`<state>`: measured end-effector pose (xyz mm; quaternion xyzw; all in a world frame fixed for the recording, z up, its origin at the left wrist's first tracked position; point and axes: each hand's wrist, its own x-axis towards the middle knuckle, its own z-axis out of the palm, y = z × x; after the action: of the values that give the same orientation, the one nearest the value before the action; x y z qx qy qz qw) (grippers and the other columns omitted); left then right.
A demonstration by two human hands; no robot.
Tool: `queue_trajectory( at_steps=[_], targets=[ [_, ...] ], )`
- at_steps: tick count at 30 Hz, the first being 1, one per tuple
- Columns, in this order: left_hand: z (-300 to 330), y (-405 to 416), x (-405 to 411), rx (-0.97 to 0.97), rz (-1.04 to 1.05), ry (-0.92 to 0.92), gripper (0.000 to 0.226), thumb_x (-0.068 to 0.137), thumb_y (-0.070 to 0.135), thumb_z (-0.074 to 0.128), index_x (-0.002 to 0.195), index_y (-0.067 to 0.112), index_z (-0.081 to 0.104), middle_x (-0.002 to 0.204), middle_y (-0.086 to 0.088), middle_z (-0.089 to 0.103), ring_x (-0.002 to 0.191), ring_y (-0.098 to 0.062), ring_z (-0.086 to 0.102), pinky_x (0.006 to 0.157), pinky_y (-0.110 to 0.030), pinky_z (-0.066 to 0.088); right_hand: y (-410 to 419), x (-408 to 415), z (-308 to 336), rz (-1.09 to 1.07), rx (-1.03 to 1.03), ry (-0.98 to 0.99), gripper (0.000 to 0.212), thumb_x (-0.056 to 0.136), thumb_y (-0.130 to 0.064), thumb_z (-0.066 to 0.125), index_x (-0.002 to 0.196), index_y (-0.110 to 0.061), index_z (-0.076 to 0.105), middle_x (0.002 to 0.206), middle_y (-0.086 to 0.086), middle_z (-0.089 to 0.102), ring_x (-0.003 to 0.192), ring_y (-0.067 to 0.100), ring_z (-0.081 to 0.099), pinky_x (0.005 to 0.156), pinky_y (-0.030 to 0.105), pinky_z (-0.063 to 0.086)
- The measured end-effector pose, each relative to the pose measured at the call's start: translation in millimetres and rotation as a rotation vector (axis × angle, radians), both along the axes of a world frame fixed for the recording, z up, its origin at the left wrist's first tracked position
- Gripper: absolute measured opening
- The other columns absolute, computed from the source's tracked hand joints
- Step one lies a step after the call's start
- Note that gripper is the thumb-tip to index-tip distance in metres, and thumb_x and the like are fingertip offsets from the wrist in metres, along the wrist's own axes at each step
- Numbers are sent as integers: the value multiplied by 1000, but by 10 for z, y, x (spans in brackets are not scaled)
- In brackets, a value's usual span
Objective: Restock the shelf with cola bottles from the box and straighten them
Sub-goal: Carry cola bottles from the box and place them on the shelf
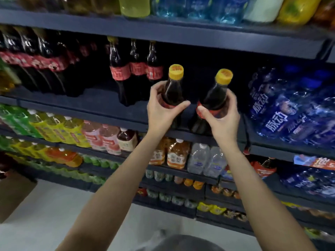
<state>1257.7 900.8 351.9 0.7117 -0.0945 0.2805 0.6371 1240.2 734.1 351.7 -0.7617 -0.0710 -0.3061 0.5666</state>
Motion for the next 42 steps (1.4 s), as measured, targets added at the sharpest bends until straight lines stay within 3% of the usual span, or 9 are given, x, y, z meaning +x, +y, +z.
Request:
queue_trajectory(
  at_steps=[5,10,13,16,21,24,30,33,42],
  targets=[
    [37,87,580,-1,-15,48,71,69,34,83,126,18,44,117,11,56,109,1,54,99,-16,40,131,471,40,-85,-4,12,74,71,-37,79,135,-21,45,123,-5,61,114,8,58,101,24,45],
    [-251,202,796,280,-130,58,94,75,42,76,148,15,23,145,0,42,133,-10,41,109,-35,38,188,666,-147,-75,-123,88,94,78,-38,75,150,-24,16,150,-4,36,136,8,37,114,36,33],
    [-577,231,724,435,-26,105,89,80,52,67,150,25,18,139,0,44,126,-16,46,96,-40,47,153,556,-432,-99,-226,155,102,80,-34,74,151,-30,2,144,-16,28,132,0,26,112,32,26],
    [-679,211,720,424,117,98,83,82,57,61,148,27,22,130,1,47,113,-19,54,84,-39,51,100,563,-547,-85,-216,161,98,80,-35,74,152,-29,8,145,-8,42,127,1,41,104,31,41],
    [-590,-6,1022,441,229,79,76,89,43,60,147,13,23,134,-9,45,120,-27,50,84,-41,47,171,1066,-463,-167,-276,118,92,79,-31,76,148,-25,16,110,-2,64,88,10,60,81,32,52],
    [-543,-245,1334,476,250,113,75,91,35,60,148,8,20,132,-16,45,119,-32,51,84,-44,49,157,1416,-470,-223,-283,79,91,80,-25,74,149,-21,15,117,9,64,95,24,64,82,28,48],
    [-485,-624,2032,529,267,237,74,97,35,47,150,8,3,145,-17,34,129,-30,42,93,-41,44,-3,1997,-476,-267,-248,109,89,85,-24,69,151,-23,9,140,5,50,122,24,53,93,23,39],
    [-494,-662,2265,509,273,208,73,98,34,46,151,9,2,145,-18,35,129,-32,42,93,-46,43,-42,2162,-464,-289,-246,93,89,85,-22,68,152,-21,8,144,6,46,125,27,50,100,31,39],
    [-477,-597,2402,467,314,133,77,94,18,53,151,14,2,147,-20,32,132,-34,38,96,-49,43,-32,2318,-419,-193,-258,158,89,91,-16,60,152,-23,-5,145,9,43,124,26,50,98,24,32]
  ],
)
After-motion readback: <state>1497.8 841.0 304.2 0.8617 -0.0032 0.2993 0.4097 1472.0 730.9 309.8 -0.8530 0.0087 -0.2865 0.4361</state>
